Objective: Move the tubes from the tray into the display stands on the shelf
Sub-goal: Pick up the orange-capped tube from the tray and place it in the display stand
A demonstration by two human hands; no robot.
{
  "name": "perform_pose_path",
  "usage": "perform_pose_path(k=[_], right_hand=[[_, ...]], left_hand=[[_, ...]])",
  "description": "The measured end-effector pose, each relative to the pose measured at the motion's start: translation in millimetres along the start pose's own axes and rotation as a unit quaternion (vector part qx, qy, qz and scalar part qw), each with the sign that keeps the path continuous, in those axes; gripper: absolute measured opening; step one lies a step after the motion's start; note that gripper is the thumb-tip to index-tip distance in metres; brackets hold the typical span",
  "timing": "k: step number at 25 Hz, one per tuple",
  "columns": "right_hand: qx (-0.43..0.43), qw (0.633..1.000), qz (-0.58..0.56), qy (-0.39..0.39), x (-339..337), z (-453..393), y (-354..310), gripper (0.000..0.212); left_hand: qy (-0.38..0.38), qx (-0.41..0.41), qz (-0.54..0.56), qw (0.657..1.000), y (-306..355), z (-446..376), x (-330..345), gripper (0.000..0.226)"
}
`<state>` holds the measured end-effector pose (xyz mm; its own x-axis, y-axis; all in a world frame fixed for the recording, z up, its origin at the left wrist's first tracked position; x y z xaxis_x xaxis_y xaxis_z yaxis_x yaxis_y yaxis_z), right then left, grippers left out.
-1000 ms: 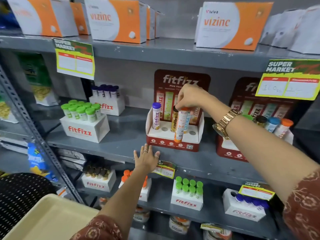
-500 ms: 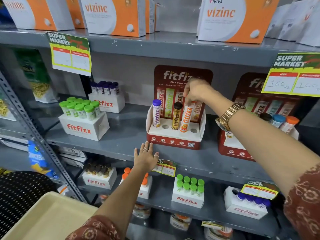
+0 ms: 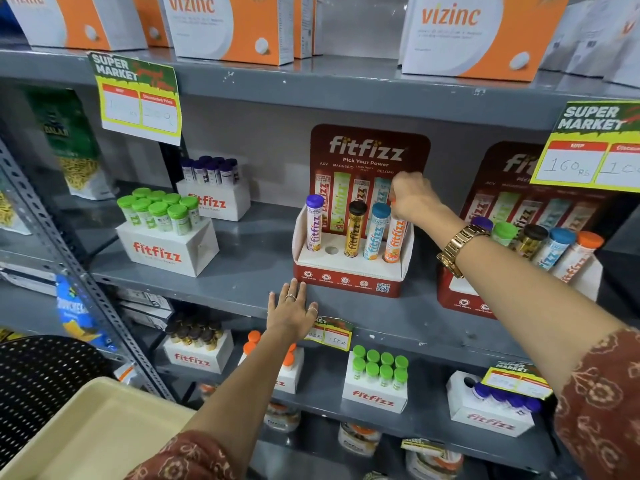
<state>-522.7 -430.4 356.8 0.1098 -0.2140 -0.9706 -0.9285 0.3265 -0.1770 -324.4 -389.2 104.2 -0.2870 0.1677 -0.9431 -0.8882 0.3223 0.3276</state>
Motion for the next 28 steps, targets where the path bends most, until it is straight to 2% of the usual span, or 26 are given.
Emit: perform_pose_path(k=[11, 13, 15, 18, 20, 21, 23, 28], right_hand=[[0.02, 0.998, -0.032, -0.041, 27, 0, 9, 0.027], [0.028, 0.997, -0.039, -0.057, 25, 4, 8, 0.032], [0.023, 0.996, -0.055, -0.062, 18, 10, -2, 0.039], [-0.037, 0.994, -0.099, -0.01, 6, 30, -37, 0.047], [-0.089, 0.989, -0.111, 0.034, 8, 49, -67, 0.05], [-0.112, 0.986, -0.115, 0.046, 11, 60, -82, 0.045], [-0.152, 0.98, -0.126, 0.037, 26, 81, -117, 0.033], [-0.288, 0.949, -0.129, -0.021, 89, 162, -216, 0.034]], left_hand=[[-0.002, 0.003, 0.008, 1.0, 1, 0, 0, 0.06], [0.006, 0.012, 0.035, 0.999, 1, 0, -2, 0.06], [0.052, 0.02, 0.071, 0.996, -2, 5, -13, 0.059], [0.158, 0.008, 0.062, 0.985, -20, 29, -38, 0.053], [0.196, -0.01, 0.029, 0.98, -38, 52, -51, 0.046], [0.208, -0.018, 0.013, 0.978, -47, 64, -57, 0.043], [0.232, -0.037, -0.019, 0.972, -68, 95, -67, 0.037], [0.245, -0.131, -0.054, 0.959, -137, 195, -57, 0.033]])
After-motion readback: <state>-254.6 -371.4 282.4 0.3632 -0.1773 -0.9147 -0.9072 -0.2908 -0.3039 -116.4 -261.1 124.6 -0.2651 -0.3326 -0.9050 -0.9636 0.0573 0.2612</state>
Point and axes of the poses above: each hand's wrist, its own z-axis away from the middle knuckle, its own x-axis out of the palm, y = z × x, the point moved 10 cm from there along -z, towards the middle knuckle, and after that the axes turned 15 degrees about x, right-handed, at the moved point
